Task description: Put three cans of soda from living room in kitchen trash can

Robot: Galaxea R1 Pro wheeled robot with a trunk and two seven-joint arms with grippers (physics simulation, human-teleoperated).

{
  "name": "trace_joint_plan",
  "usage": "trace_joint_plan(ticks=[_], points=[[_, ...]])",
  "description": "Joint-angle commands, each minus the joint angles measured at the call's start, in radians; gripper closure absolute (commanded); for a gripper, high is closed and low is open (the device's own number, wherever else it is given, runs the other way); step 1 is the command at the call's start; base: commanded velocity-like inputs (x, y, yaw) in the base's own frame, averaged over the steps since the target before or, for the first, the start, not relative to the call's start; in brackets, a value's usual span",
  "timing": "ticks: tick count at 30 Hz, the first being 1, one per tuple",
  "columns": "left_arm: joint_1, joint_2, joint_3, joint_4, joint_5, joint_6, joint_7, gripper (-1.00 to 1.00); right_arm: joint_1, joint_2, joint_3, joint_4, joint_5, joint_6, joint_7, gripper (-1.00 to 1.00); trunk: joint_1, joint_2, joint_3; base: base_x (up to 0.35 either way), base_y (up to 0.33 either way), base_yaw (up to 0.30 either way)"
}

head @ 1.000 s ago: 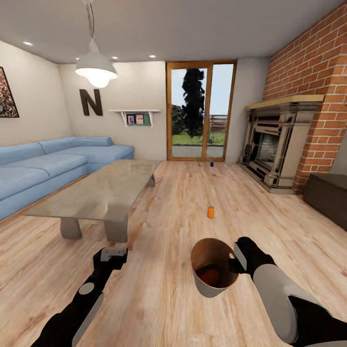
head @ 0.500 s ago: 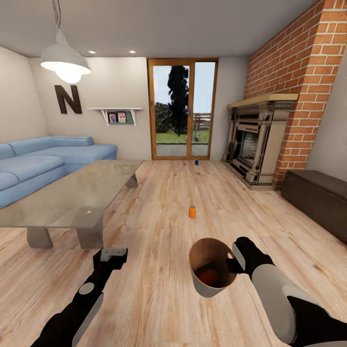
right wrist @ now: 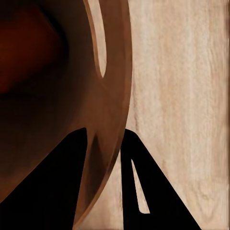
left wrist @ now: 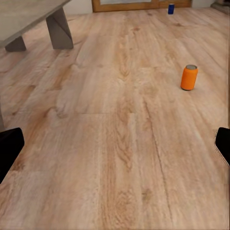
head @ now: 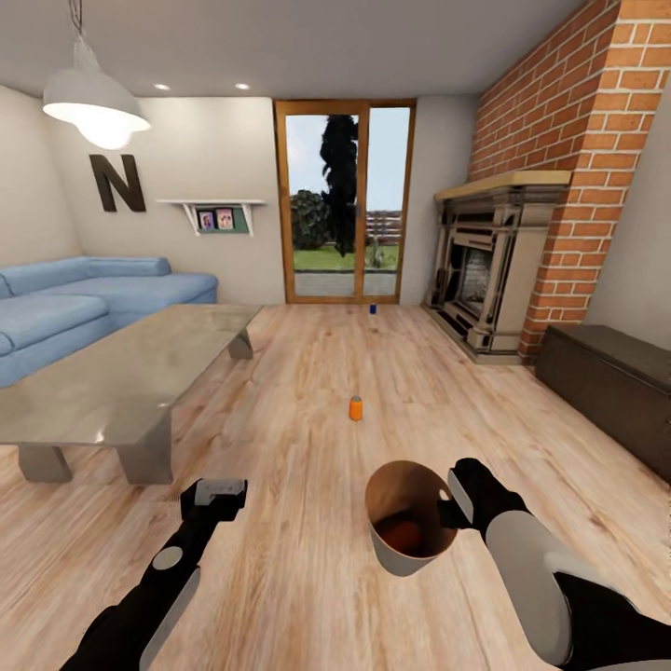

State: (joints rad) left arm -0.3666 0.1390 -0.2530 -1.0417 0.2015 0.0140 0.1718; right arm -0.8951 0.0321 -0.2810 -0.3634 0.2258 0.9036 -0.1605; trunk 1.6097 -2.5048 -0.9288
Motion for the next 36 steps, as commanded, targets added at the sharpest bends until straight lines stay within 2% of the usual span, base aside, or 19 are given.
trace_joint_plan(ticks=[1,23,36], points=[[0.0,0.0,0.0,0.0,0.0,0.0,0.0,-1.0,-0.001,0.0,-0.001,-0.001,-0.011,-0.002,0.003,1.0,0.0,0.0,-0.001,0.128,-0.292,0.0],[0.0,0.001,0.0,0.0,0.001,0.0,-0.001,-1.0,-0.001,0.0,0.0,-0.001,-0.011,-0.002,0.002,1.0,0.0,0.0,-0.034,0.141,-0.293,0.0],[0.0,0.001,0.0,0.0,0.001,0.001,-0.002,-1.0,-0.001,0.0,0.003,-0.001,-0.011,-0.002,0.002,1.0,0.0,0.0,-0.038,0.252,-0.221,0.0]])
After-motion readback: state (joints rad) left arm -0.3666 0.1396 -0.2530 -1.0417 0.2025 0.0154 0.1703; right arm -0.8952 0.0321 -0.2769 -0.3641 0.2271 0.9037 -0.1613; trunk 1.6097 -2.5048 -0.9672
